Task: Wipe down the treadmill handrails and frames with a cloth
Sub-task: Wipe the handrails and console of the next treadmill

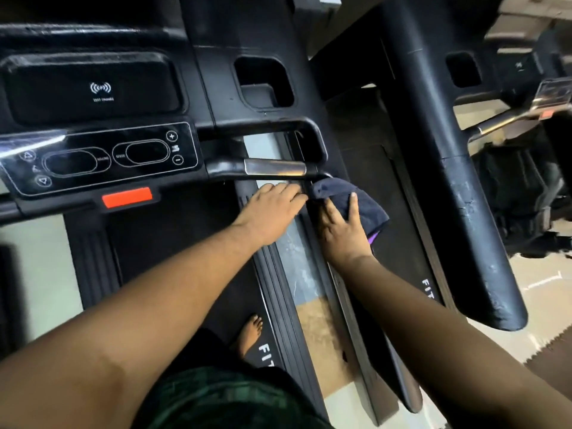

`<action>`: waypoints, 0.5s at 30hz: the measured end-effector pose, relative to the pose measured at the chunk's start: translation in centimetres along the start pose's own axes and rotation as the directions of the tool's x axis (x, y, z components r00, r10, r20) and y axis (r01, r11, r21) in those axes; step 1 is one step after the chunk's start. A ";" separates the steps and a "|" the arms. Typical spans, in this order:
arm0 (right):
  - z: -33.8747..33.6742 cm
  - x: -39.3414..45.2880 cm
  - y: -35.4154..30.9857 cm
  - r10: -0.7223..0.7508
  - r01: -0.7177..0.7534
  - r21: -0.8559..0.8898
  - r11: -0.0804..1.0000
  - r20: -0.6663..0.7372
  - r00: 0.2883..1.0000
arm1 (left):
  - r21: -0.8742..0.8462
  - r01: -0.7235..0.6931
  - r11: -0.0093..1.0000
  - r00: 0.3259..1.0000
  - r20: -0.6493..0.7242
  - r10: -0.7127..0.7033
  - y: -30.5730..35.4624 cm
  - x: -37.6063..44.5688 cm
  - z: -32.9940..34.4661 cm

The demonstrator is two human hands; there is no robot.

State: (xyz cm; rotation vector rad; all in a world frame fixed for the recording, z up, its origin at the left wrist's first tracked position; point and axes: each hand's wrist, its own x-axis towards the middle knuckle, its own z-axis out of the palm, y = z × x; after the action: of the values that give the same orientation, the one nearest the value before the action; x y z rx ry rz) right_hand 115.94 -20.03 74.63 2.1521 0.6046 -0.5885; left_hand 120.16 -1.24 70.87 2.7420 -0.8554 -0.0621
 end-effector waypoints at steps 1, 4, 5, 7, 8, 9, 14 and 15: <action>0.2 -1.2 -0.3 -0.043 0.043 0.024 0.999 0.024 0.999 | 0.001 -0.003 1.000 0.999 0.032 0.003 -0.3 -0.5 0.3; 0.6 -4.3 -1.1 -0.132 0.127 0.053 0.990 0.093 0.987 | 0.020 -0.040 0.999 0.999 0.030 0.039 -0.3 -1.3 0.5; 0.3 -4.0 -0.8 -0.117 0.112 0.060 0.992 0.077 0.990 | 0.046 -0.072 0.996 0.997 0.009 0.072 0.0 -0.9 0.3; -0.9 -1.5 -0.1 -0.069 0.068 0.021 0.997 0.013 0.998 | 0.107 -0.124 0.986 0.987 -0.088 0.134 0.5 -0.4 -0.5; -1.5 -0.2 0.6 -0.050 0.050 -0.018 0.999 -0.011 0.999 | 0.143 -0.136 0.980 0.980 -0.126 0.154 0.8 0.1 -1.1; -2.0 1.0 1.3 -0.036 0.034 -0.060 0.998 -0.025 0.999 | 0.184 -0.128 0.975 0.976 -0.150 0.156 0.9 0.5 -1.6; 0.9 -2.0 0.1 0.041 -0.043 0.038 0.998 0.042 0.998 | 0.468 -0.031 0.883 0.999 -0.019 0.045 0.4 1.1 -3.2; 1.9 -3.4 -0.6 0.006 -0.012 0.063 0.998 0.086 0.996 | 0.489 -0.043 0.871 0.999 0.019 0.038 0.4 1.0 -3.1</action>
State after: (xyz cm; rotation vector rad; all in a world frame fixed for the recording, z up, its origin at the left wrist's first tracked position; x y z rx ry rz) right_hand 112.61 -21.97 75.21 2.1751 0.5355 -0.6999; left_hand 121.15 -1.38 74.01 3.1889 -1.0526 0.1770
